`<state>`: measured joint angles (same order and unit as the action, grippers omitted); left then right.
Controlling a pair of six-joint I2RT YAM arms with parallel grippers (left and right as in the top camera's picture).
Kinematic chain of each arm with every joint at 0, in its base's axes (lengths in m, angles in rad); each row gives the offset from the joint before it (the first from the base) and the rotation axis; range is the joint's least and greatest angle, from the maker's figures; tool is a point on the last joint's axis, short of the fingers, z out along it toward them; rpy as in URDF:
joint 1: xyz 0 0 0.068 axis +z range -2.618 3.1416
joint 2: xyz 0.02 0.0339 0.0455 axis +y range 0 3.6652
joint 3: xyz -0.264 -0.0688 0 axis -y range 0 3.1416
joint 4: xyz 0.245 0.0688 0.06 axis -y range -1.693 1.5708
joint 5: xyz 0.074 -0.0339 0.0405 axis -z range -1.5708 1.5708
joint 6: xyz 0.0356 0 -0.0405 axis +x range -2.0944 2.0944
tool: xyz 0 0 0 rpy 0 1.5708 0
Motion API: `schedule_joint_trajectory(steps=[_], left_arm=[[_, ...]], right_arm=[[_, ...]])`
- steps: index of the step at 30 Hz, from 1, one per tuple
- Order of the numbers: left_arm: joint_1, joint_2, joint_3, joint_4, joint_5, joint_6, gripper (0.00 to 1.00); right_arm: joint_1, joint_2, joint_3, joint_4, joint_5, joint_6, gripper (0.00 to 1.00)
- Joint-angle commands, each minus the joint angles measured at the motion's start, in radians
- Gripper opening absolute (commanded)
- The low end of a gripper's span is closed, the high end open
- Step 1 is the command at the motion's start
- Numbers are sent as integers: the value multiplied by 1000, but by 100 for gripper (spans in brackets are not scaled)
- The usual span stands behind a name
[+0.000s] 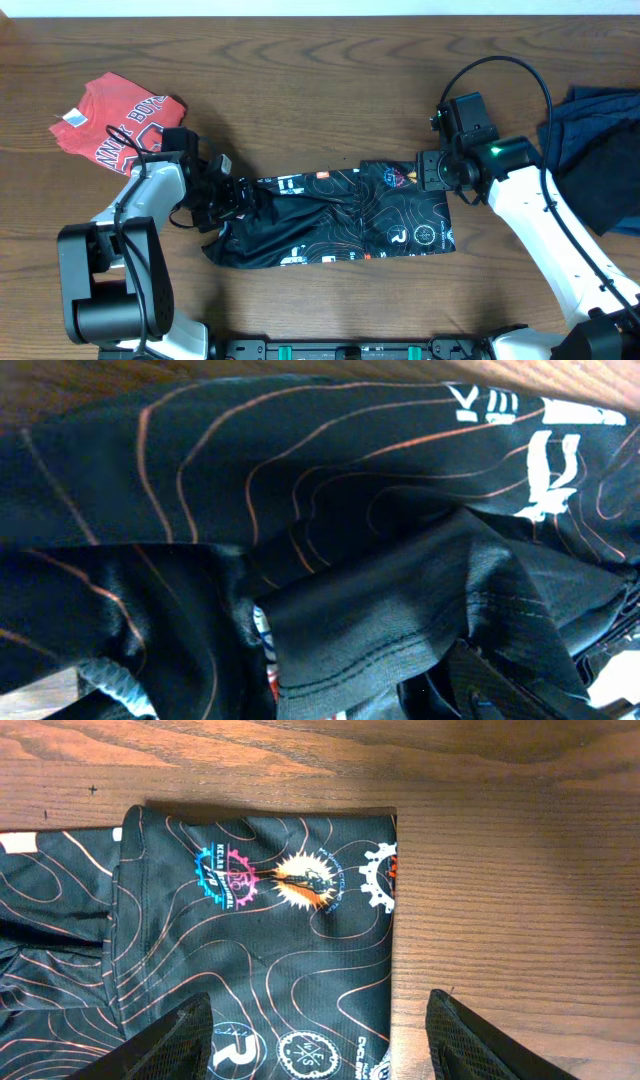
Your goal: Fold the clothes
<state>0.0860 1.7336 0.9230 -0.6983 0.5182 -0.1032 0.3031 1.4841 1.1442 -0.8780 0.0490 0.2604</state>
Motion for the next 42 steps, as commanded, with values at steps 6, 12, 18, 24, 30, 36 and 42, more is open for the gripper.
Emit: schedule_joint_trajectory(steps=[6, 12, 18, 24, 30, 36, 42], left_arm=[[-8, 64, -53, -8, -15, 17, 68], [-8, 64, -53, -8, -67, 17, 24], [25, 50, -33, -20, -119, 16, 7], [121, -8, 71, -89, -119, 11, 7], [147, -85, 190, -117, -100, -41, 7], [89, -149, 269, -116, -32, -129, 8], [-78, -159, 287, -83, 55, -232, 8]], right_arm=[[-8, 8, -6, -1, 7, 16, 66], [-8, 8, -6, -1, 7, 16, 66], [-13, 8, -6, -2, 8, 16, 66], [-47, 10, -6, -10, 3, 15, 66], [-55, 51, -9, -27, 3, -7, 56], [-53, 158, -10, -26, 3, -23, 48], [-53, 256, -10, -12, -2, -23, 46]])
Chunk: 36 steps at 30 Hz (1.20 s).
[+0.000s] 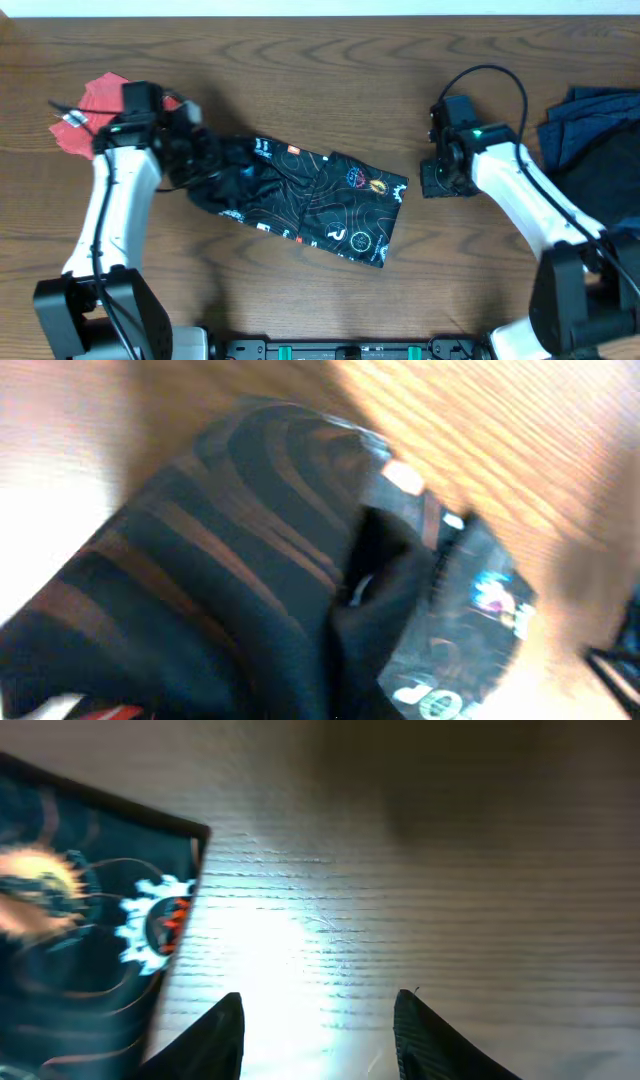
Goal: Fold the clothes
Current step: 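Fold the strip's left end rightward onto the bundle with left gripper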
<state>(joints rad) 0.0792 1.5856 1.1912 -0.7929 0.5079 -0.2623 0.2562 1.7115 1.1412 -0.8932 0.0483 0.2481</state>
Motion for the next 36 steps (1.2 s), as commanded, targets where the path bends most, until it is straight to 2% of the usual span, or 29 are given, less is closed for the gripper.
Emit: schedule_joint_trajectory(steps=[1, 5, 9, 17, 26, 36], left_arm=[[-105, -11, 19, 28, 64, -77, 7], [-261, -11, 19, 87, 39, -129, 8], [-400, -11, 14, 89, -82, -140, 11], [-604, 10, 9, 92, -204, -188, 12], [-709, 55, 9, 122, -207, -225, 12], [-762, 75, 9, 164, -207, -234, 12]], right_arm=[[-6, 38, -7, 5, -4, -10, 46], [-6, 58, -8, 6, -4, -10, 46], [-6, 58, -8, 0, -4, -10, 47], [-6, 58, -8, -9, -9, -10, 46], [-6, 58, -8, -14, -16, -10, 47], [-6, 58, -8, -20, -16, -10, 47]])
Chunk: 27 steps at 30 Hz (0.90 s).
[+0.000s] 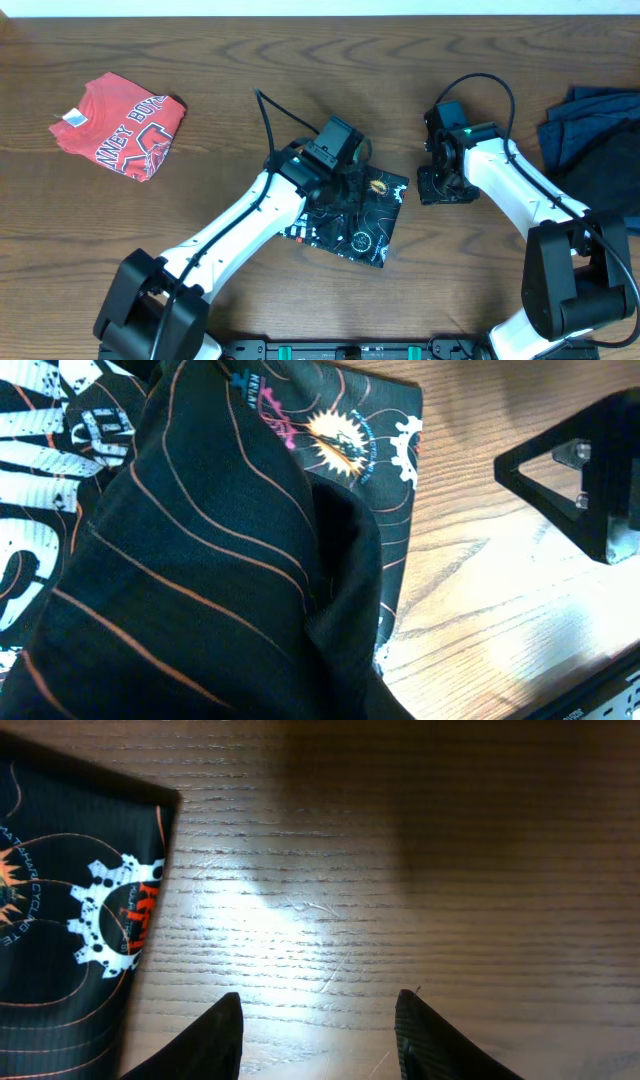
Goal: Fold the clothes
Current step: 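Fold the strip's left end rightward onto the bundle with left gripper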
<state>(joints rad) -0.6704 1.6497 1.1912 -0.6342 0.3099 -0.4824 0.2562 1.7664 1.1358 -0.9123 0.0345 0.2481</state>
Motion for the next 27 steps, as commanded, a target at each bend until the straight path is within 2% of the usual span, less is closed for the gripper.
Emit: schedule_joint_trajectory(steps=[1, 10, 15, 18, 20, 23, 27], left_arm=[[-16, 11, 9, 7, -9, -13, 12], [-26, 11, 9, 12, -8, -14, 13], [-39, 11, 9, 22, -8, -13, 28], [-43, 11, 9, 39, -5, -9, 29], [-41, 8, 13, 47, -5, 35, 29], [-3, -19, 32, 29, -10, 128, 29], [117, -91, 45, 10, -10, 146, 29]], right_arm=[[-6, 3, -3, -1, -2, -10, 48], [-6, 3, -3, -1, -10, -10, 49], [-6, 3, -3, 0, -9, -10, 51], [-6, 3, -3, 0, -9, -10, 51], [-6, 3, -3, 2, -9, -10, 51], [-6, 3, -2, 4, 0, -10, 52], [-7, 3, 16, 2, 18, -39, 52]])
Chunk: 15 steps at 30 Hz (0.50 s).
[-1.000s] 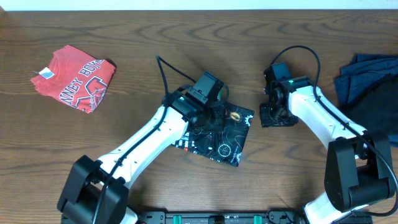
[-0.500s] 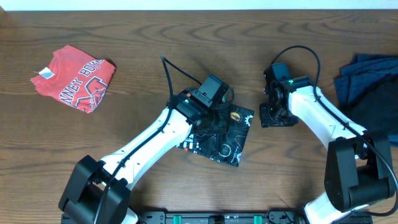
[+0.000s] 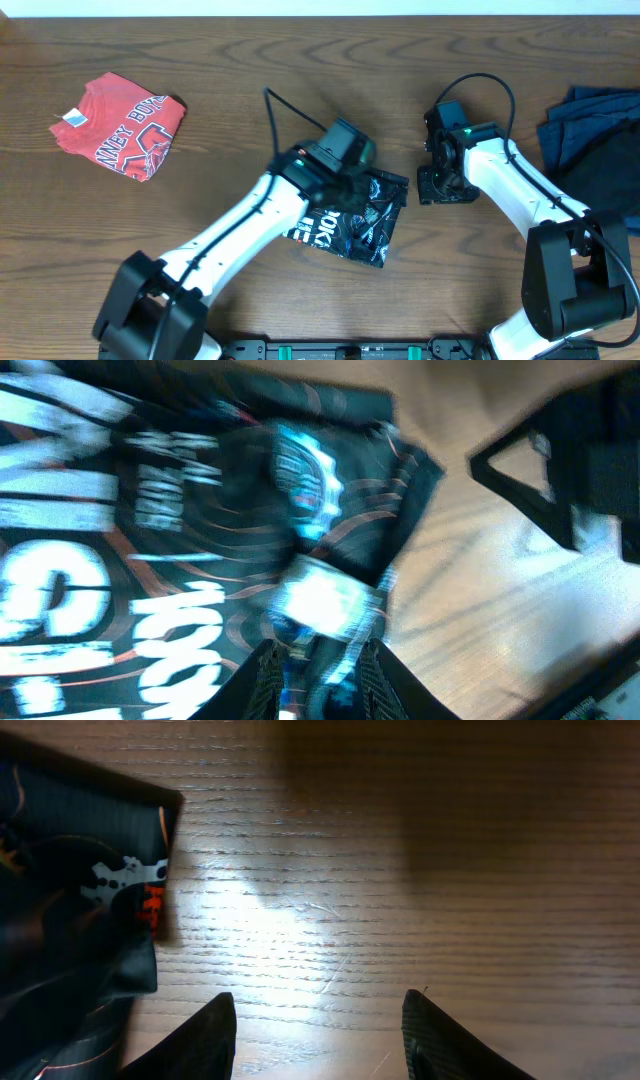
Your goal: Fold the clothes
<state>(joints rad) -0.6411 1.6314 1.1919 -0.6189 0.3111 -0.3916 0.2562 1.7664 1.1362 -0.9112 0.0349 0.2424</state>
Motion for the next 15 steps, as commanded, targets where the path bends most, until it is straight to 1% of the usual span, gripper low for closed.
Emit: schedule_joint_trajectory(steps=[1, 4, 7, 9, 11, 13, 15], left_arm=[[124, -89, 44, -8, -11, 55, 29], [240, -123, 44, -18, -10, 55, 30], [312, -116, 37, -36, -10, 55, 30], [340, -106, 26, -43, -10, 55, 33], [354, -89, 9, -50, -10, 55, 34], [355, -68, 1, -61, -10, 55, 34], [354, -39, 0, -84, -10, 55, 34]], right_arm=[[-7, 2, 26, -3, 17, -42, 51], [-6, -2, 89, -34, -5, -49, 51], [-6, -2, 164, -78, -96, -96, 53], [-6, -2, 202, -102, -179, -122, 57], [-6, -2, 214, -114, -328, -192, 61], [-3, 0, 208, -129, -466, -257, 61], [10, 3, 191, -144, -524, -299, 61]])
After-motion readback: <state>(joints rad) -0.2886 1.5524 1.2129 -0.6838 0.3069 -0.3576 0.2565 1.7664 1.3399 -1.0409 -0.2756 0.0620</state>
